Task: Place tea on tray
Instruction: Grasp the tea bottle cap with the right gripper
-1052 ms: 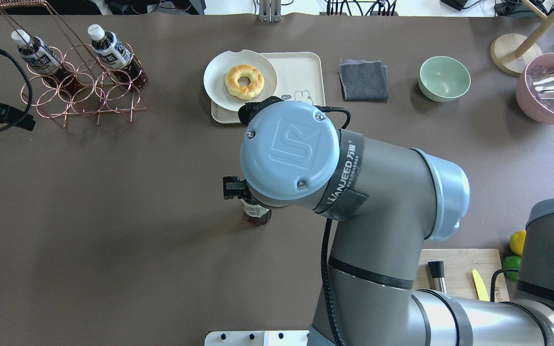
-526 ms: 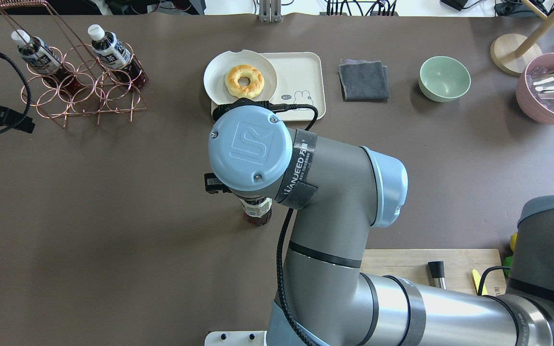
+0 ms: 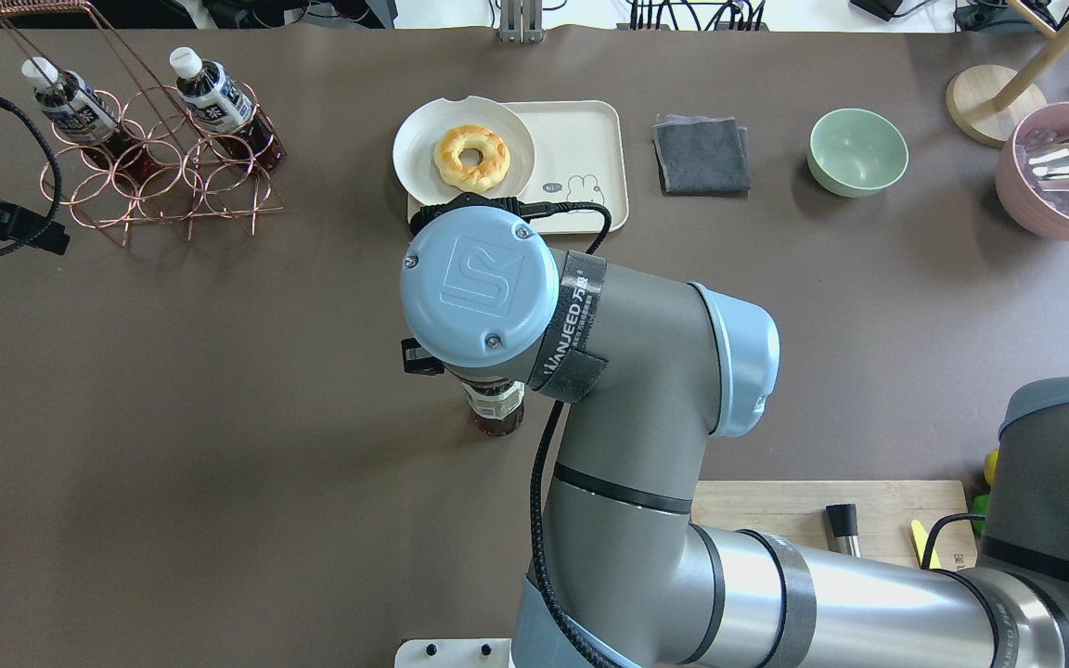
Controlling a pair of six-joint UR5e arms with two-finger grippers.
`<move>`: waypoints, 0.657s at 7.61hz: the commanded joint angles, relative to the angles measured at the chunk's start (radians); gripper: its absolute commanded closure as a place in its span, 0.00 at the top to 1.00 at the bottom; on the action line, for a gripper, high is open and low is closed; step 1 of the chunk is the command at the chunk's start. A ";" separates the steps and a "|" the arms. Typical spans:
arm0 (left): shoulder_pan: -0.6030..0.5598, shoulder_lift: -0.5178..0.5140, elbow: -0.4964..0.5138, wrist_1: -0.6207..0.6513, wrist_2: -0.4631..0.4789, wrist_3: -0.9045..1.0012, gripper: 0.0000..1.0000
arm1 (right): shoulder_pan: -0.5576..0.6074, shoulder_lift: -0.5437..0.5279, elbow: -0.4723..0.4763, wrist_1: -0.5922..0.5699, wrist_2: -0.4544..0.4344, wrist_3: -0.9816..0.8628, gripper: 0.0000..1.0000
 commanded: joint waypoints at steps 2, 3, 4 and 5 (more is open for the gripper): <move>0.000 -0.003 -0.002 0.000 0.000 0.000 0.97 | 0.000 -0.001 -0.005 -0.001 -0.001 0.000 0.31; 0.000 -0.003 0.001 0.000 0.000 0.000 0.97 | 0.003 0.005 -0.003 -0.001 -0.001 0.000 0.01; 0.000 -0.004 0.001 0.000 0.000 0.000 0.97 | 0.014 0.004 -0.003 -0.001 0.000 -0.002 0.00; 0.000 -0.004 0.001 0.000 0.000 0.000 0.97 | 0.038 0.010 0.007 -0.009 0.008 -0.002 0.00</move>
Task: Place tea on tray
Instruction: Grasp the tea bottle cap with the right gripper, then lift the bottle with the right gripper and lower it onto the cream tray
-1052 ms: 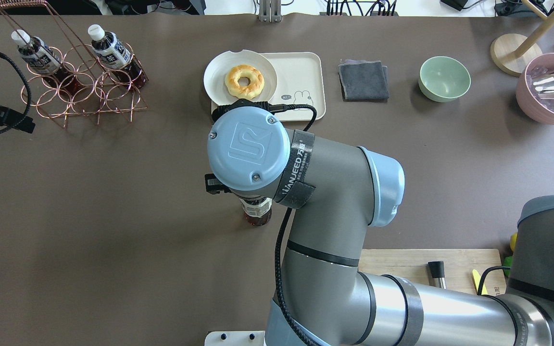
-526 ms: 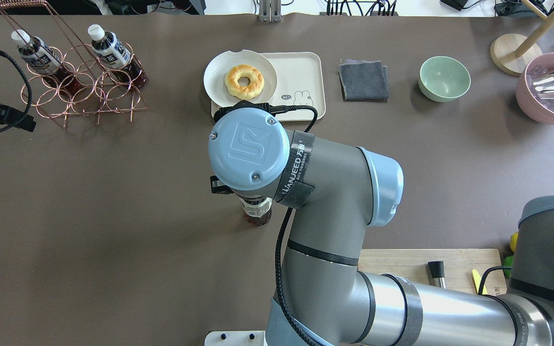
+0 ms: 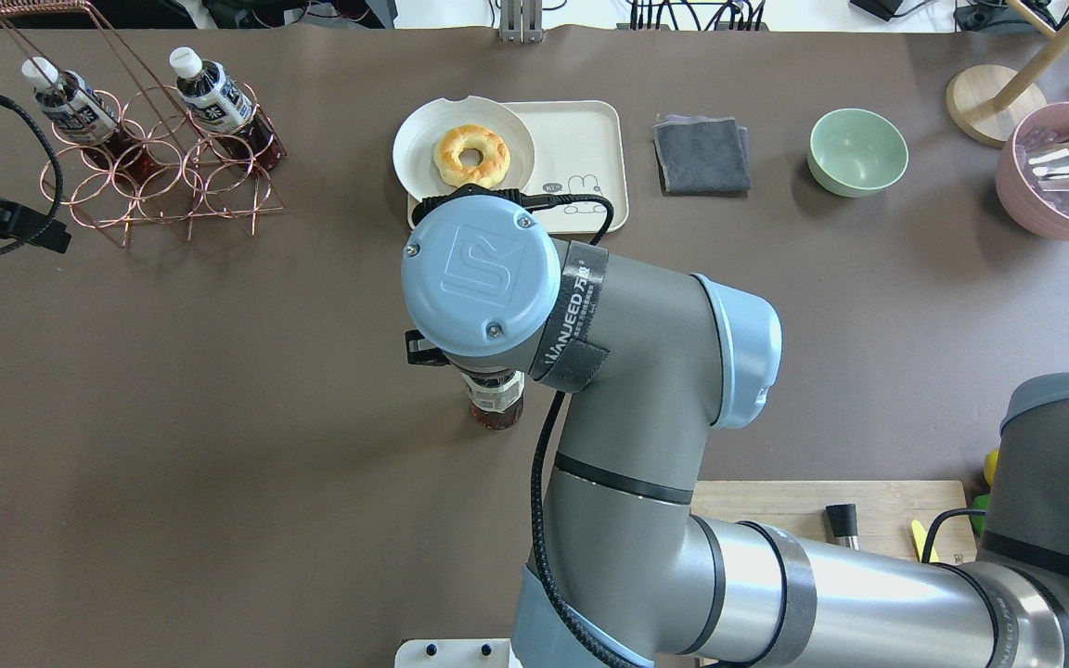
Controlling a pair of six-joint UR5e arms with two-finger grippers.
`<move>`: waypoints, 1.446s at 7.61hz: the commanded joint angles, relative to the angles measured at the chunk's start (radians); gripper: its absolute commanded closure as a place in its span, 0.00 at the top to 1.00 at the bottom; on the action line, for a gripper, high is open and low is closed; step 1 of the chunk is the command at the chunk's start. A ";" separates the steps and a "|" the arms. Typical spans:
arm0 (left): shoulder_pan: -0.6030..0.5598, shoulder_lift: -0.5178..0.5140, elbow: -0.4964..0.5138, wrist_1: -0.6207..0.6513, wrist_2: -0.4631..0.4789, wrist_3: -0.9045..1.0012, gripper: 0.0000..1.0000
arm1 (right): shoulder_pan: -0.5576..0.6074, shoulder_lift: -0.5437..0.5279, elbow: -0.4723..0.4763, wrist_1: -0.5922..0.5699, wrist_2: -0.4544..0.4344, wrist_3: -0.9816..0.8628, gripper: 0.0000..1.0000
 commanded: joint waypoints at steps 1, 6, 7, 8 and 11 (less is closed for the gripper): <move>0.000 0.004 -0.001 0.000 0.000 0.002 0.97 | 0.066 0.036 0.011 -0.045 0.026 -0.021 0.00; -0.132 0.193 -0.021 -0.135 -0.090 0.070 0.97 | 0.360 0.051 -0.206 0.065 0.215 -0.257 0.00; -0.190 0.208 -0.015 -0.135 -0.136 0.124 0.97 | 0.400 0.074 -0.328 0.166 0.264 -0.268 0.00; -0.237 0.217 -0.018 -0.133 -0.170 0.132 0.97 | 0.431 0.111 -0.421 0.204 0.290 -0.318 0.00; -0.247 0.246 -0.031 -0.137 -0.175 0.143 0.97 | 0.491 0.191 -0.611 0.238 0.307 -0.422 0.00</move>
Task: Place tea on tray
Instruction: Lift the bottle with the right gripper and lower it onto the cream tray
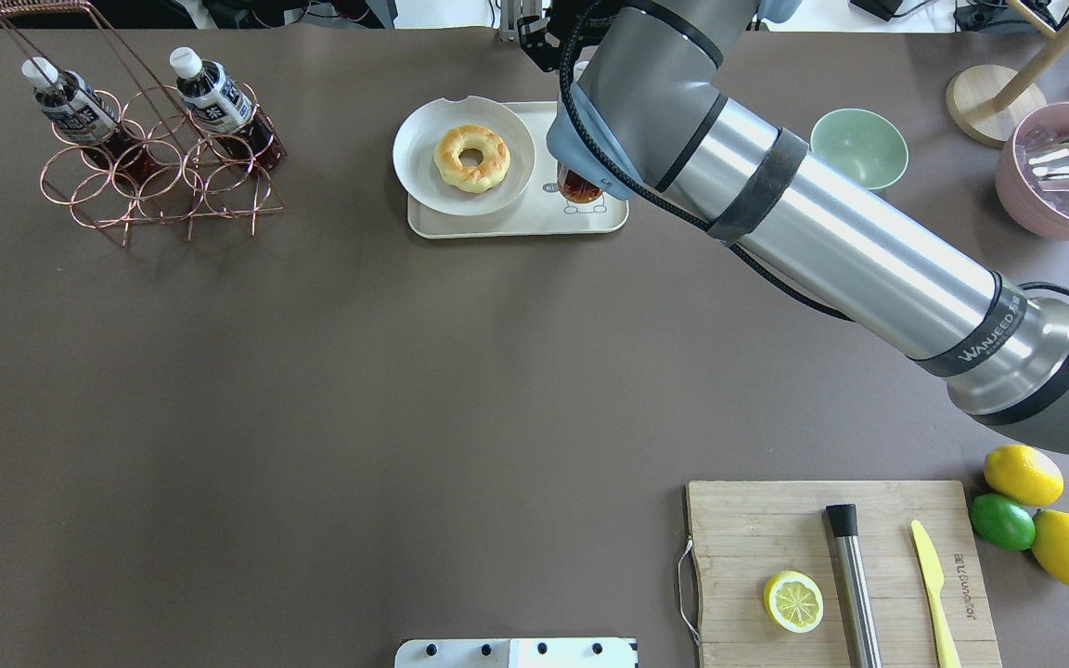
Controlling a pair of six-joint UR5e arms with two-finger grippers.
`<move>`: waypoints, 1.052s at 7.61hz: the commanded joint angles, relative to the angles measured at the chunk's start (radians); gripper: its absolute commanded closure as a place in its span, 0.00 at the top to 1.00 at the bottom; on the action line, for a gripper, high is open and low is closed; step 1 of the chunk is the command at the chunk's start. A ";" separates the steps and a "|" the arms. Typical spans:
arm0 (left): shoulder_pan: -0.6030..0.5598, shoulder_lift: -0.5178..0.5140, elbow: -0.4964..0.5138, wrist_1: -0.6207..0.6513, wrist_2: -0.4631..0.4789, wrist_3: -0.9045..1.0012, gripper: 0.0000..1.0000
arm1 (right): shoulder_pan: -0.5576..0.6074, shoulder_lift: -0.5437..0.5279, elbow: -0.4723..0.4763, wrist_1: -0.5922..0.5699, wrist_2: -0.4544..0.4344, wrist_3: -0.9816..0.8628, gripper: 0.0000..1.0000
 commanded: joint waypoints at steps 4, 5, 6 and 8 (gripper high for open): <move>-0.008 0.018 -0.007 -0.011 -0.005 0.006 0.97 | 0.034 0.037 -0.203 0.145 0.011 -0.054 0.00; -0.008 0.018 -0.004 -0.017 -0.005 0.006 0.97 | 0.034 0.042 -0.223 0.163 0.011 -0.054 0.00; -0.008 0.018 -0.006 -0.017 -0.005 0.006 0.97 | 0.034 0.050 -0.251 0.198 0.013 -0.046 0.00; -0.006 0.018 -0.006 -0.017 -0.005 0.006 0.97 | 0.035 0.056 -0.260 0.200 0.014 -0.043 0.00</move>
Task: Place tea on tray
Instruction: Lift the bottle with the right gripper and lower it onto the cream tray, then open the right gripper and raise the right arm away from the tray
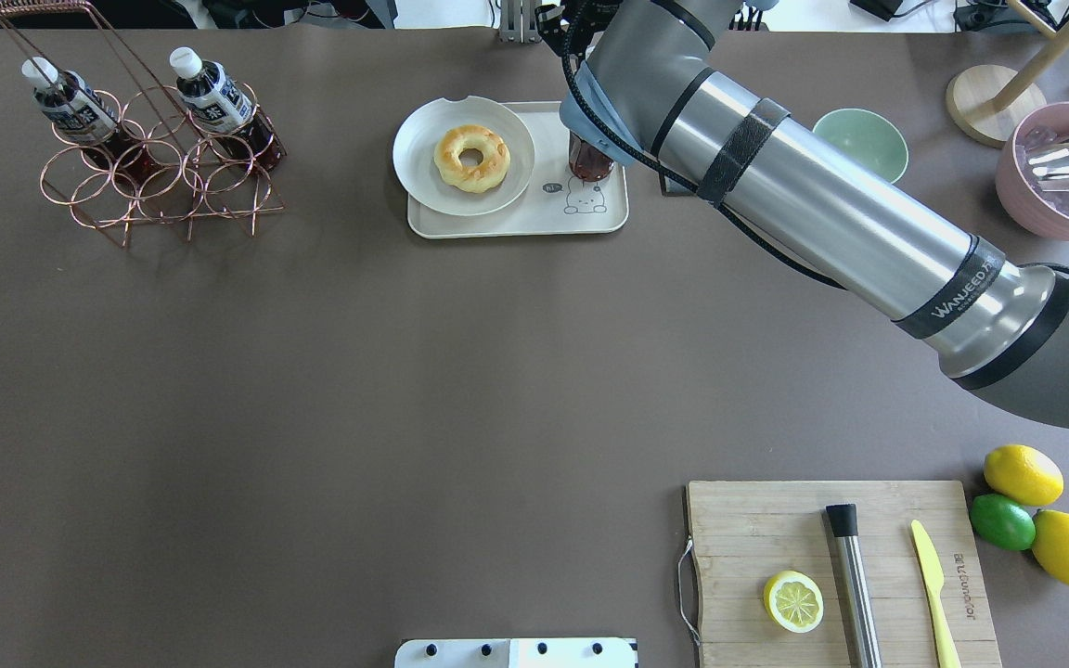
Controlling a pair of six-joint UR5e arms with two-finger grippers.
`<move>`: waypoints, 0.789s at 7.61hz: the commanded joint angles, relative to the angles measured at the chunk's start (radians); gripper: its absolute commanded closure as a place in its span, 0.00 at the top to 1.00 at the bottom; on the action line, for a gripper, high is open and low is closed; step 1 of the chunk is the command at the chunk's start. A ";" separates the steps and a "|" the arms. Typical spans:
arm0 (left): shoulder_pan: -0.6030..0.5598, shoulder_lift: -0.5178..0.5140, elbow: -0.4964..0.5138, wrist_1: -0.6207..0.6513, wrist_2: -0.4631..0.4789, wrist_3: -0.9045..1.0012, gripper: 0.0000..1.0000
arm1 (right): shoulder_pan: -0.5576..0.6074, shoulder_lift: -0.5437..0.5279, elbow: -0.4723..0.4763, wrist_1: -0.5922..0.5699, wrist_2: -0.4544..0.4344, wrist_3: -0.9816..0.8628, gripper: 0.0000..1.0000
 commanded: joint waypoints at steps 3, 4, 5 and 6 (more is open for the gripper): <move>0.005 -0.008 0.011 -0.001 0.000 0.000 0.97 | -0.001 0.007 -0.013 0.010 0.000 0.005 0.49; 0.003 -0.009 0.012 -0.001 0.002 0.000 0.97 | -0.002 0.008 -0.011 0.010 0.000 0.005 0.66; 0.005 -0.009 0.014 -0.001 0.002 0.000 0.97 | 0.002 0.010 -0.001 0.010 0.000 0.023 0.99; 0.005 -0.009 0.014 0.001 0.000 0.000 0.97 | 0.011 0.010 0.004 0.009 0.003 0.020 1.00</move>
